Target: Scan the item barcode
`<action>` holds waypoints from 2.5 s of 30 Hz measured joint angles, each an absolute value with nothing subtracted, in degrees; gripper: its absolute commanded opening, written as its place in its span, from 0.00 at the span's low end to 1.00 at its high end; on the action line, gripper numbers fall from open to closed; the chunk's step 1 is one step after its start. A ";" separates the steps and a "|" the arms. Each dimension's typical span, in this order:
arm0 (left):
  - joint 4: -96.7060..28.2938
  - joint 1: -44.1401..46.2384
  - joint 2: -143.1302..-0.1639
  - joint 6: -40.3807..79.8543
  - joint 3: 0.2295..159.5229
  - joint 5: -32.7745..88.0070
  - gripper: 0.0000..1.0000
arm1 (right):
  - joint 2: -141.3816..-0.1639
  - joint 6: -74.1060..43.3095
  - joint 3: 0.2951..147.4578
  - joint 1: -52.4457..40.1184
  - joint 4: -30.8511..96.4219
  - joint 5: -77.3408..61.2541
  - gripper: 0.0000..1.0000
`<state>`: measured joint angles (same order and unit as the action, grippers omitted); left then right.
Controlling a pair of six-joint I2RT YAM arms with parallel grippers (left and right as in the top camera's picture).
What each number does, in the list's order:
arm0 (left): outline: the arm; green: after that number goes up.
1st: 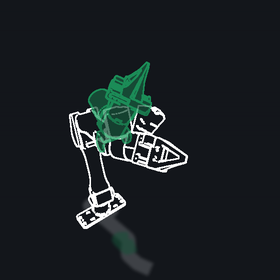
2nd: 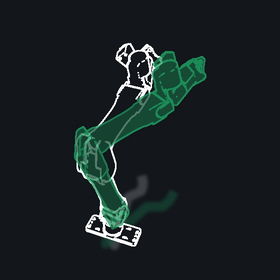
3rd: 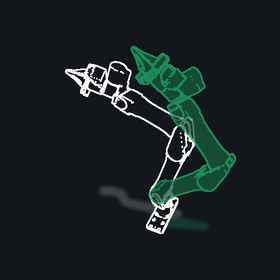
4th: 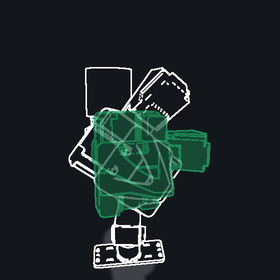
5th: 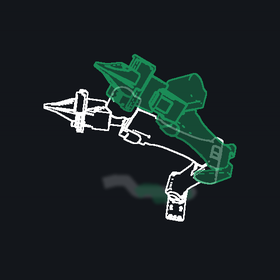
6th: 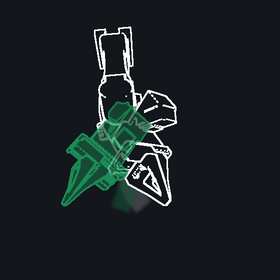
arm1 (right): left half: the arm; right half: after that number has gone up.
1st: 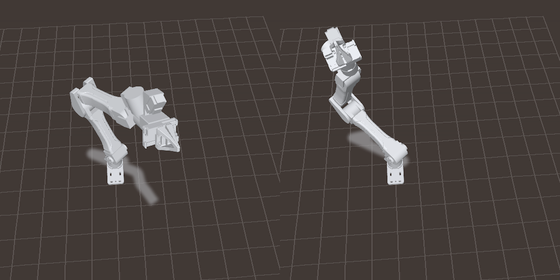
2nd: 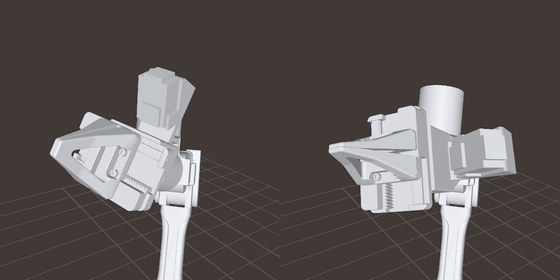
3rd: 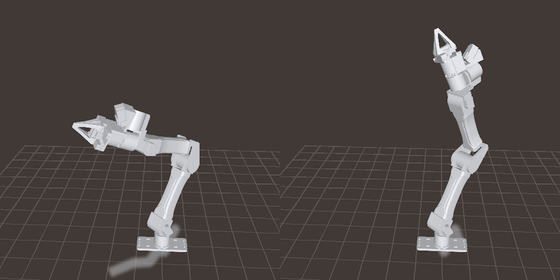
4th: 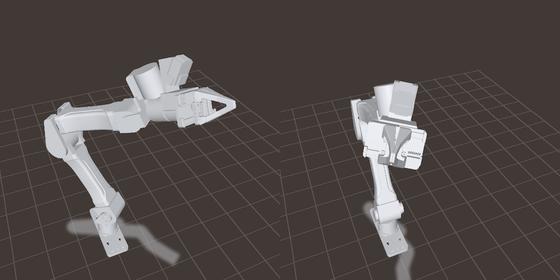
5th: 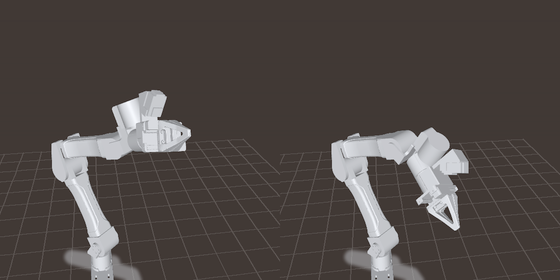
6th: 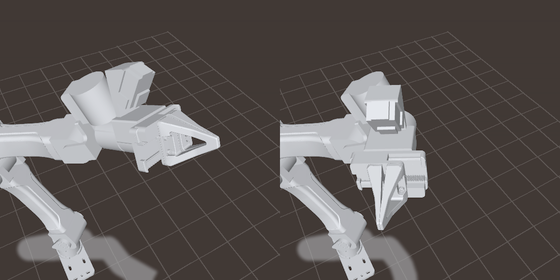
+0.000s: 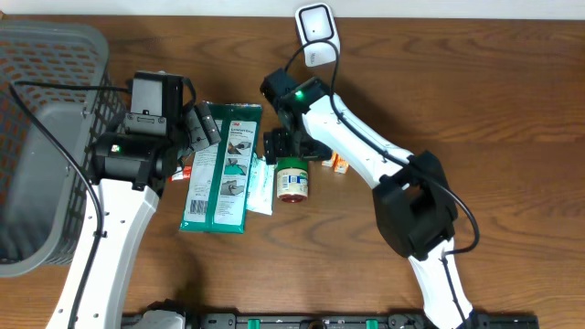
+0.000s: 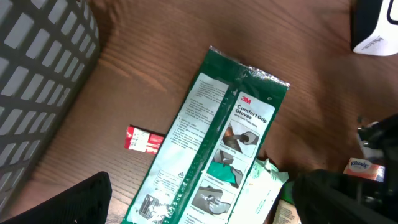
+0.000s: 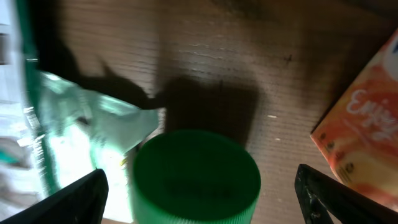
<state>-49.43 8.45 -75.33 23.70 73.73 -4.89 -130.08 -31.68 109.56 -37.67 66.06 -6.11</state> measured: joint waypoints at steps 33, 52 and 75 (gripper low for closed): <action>-49.43 8.45 -75.33 23.70 73.73 -4.89 0.93 | -130.37 -31.24 110.98 -39.35 67.02 -1.85 0.39; -49.43 8.45 -75.33 23.70 73.73 -4.89 0.93 | -130.91 -26.30 115.02 -39.07 74.74 -4.75 0.73; -49.43 8.45 -75.33 23.70 73.73 -4.89 0.93 | -121.05 -21.47 120.57 -37.87 85.49 -6.83 0.95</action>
<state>-49.43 8.45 -75.33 23.70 73.73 -4.89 -121.05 -21.47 120.57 -37.87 85.49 -6.83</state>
